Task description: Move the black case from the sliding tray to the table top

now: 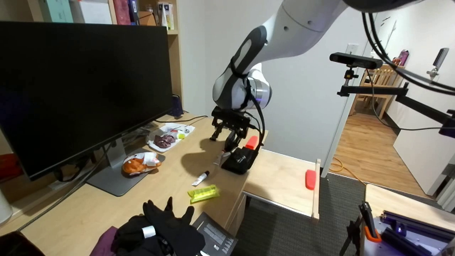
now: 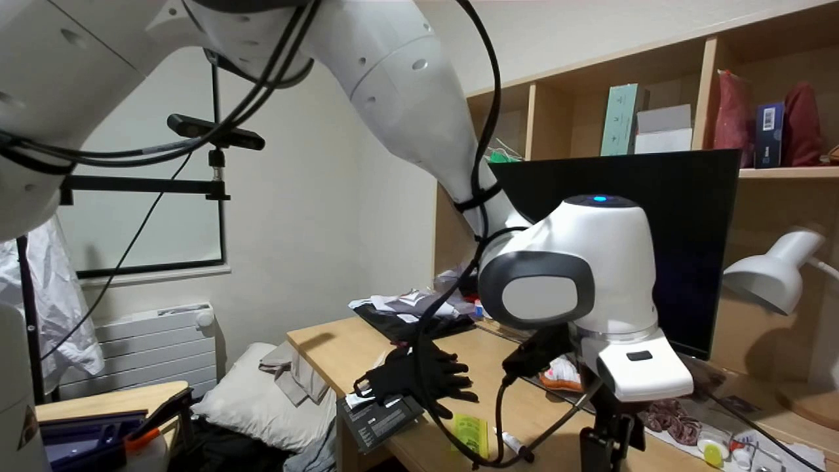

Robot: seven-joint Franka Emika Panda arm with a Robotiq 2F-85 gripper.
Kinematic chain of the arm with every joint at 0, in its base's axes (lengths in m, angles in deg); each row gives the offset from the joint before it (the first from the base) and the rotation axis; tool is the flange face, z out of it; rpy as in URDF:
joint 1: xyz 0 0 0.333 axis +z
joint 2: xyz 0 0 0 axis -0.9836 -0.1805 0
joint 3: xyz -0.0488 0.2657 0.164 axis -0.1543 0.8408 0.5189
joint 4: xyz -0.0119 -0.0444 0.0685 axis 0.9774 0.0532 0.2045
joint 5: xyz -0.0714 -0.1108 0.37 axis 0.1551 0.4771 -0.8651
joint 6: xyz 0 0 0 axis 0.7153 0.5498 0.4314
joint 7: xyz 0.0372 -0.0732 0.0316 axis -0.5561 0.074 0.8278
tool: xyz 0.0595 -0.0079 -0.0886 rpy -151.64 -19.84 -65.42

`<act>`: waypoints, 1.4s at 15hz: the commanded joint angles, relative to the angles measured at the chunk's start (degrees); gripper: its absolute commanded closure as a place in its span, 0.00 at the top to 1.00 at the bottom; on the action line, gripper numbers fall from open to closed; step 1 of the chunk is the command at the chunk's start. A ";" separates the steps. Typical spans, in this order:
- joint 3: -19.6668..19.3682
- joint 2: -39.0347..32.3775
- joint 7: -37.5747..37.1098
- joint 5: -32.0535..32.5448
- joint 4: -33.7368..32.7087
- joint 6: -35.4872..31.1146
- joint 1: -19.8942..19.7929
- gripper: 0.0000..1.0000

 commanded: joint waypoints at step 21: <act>-9.23 39.79 41.09 35.77 39.95 14.34 -6.55 1.00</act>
